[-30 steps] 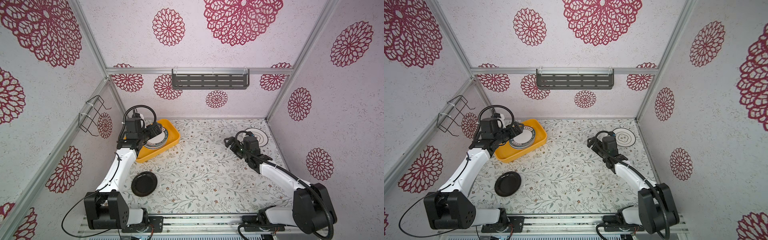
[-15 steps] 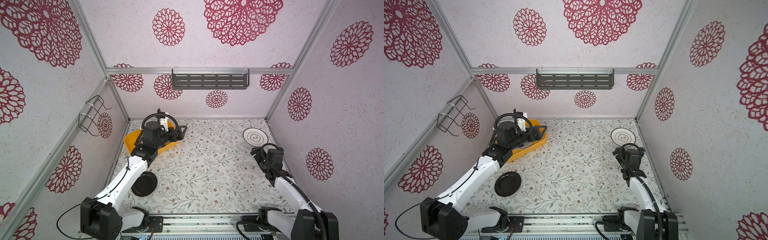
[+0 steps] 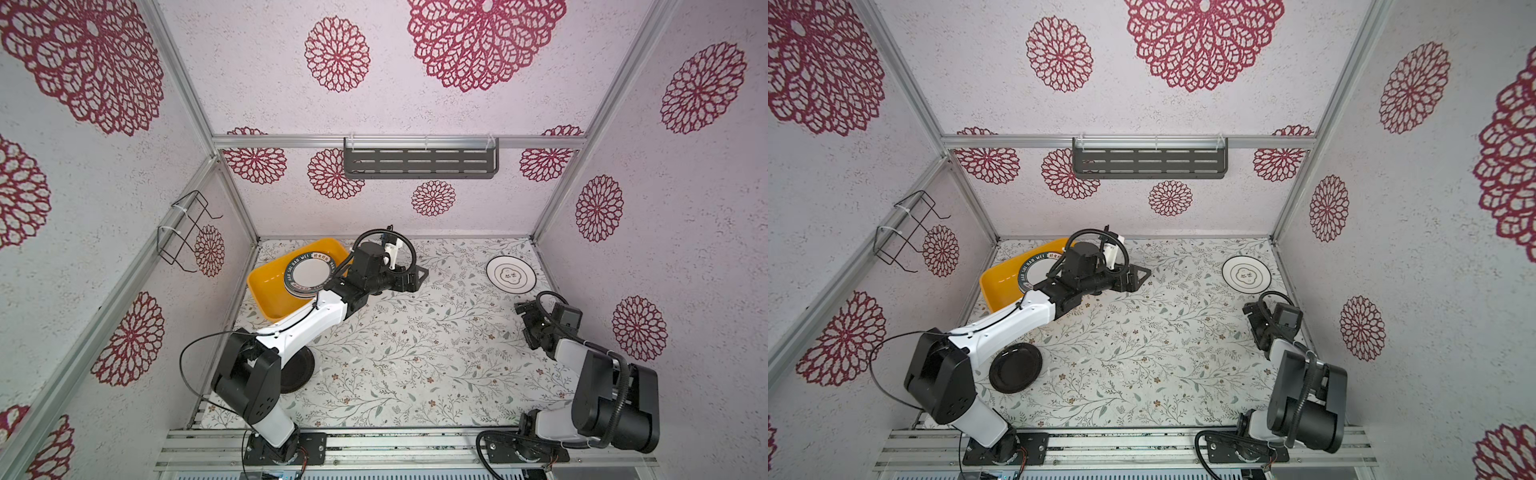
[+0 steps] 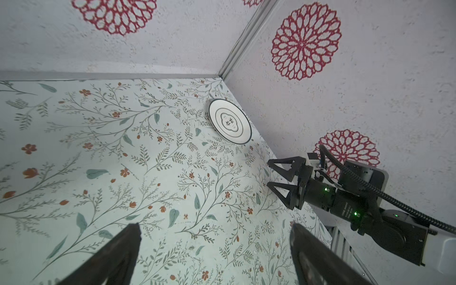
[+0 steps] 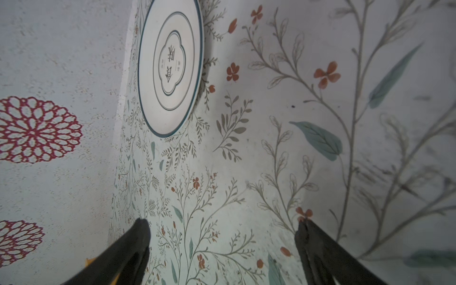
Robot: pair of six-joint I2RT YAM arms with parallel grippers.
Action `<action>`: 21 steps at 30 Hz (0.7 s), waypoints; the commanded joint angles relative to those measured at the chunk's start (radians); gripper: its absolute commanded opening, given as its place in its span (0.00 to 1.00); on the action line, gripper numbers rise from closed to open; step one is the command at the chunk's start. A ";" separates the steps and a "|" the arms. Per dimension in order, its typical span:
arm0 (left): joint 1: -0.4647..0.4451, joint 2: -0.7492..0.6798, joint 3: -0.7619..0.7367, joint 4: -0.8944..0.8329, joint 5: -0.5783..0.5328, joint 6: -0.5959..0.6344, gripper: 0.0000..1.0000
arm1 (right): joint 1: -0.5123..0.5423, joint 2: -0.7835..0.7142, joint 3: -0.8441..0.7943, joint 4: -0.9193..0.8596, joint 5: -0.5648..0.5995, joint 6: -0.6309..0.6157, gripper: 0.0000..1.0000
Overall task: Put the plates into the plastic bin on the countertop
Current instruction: 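Grip the white cloud-emblem plate's edge with the right gripper while the left reaches forward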
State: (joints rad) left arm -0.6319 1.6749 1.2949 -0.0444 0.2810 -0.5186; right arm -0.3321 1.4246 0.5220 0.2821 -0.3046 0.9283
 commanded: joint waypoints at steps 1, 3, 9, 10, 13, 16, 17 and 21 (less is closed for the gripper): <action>-0.040 0.048 0.043 0.001 -0.015 0.037 0.97 | -0.017 0.039 0.038 0.094 -0.062 0.032 0.96; -0.066 0.085 0.067 0.009 -0.025 0.039 0.97 | -0.029 0.083 0.043 0.142 -0.079 0.054 0.94; -0.097 0.152 0.118 0.006 -0.057 0.022 0.97 | -0.044 0.240 0.092 0.255 -0.118 0.116 0.91; -0.097 0.156 0.111 0.022 -0.051 0.013 0.97 | -0.046 0.272 0.102 0.279 -0.128 0.128 0.90; -0.098 0.166 0.113 0.009 -0.062 0.009 0.97 | -0.045 0.359 0.130 0.348 -0.149 0.176 0.85; -0.096 0.160 0.116 -0.005 -0.093 0.010 0.97 | -0.045 0.436 0.163 0.393 -0.159 0.219 0.79; -0.097 0.159 0.116 -0.006 -0.103 0.011 0.97 | -0.045 0.456 0.176 0.393 -0.159 0.225 0.76; -0.096 0.154 0.102 -0.009 -0.156 0.000 0.97 | -0.045 0.517 0.220 0.376 -0.146 0.244 0.68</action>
State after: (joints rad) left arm -0.7311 1.8336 1.3914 -0.0505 0.1753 -0.5110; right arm -0.3737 1.8904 0.7361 0.7258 -0.4732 1.1362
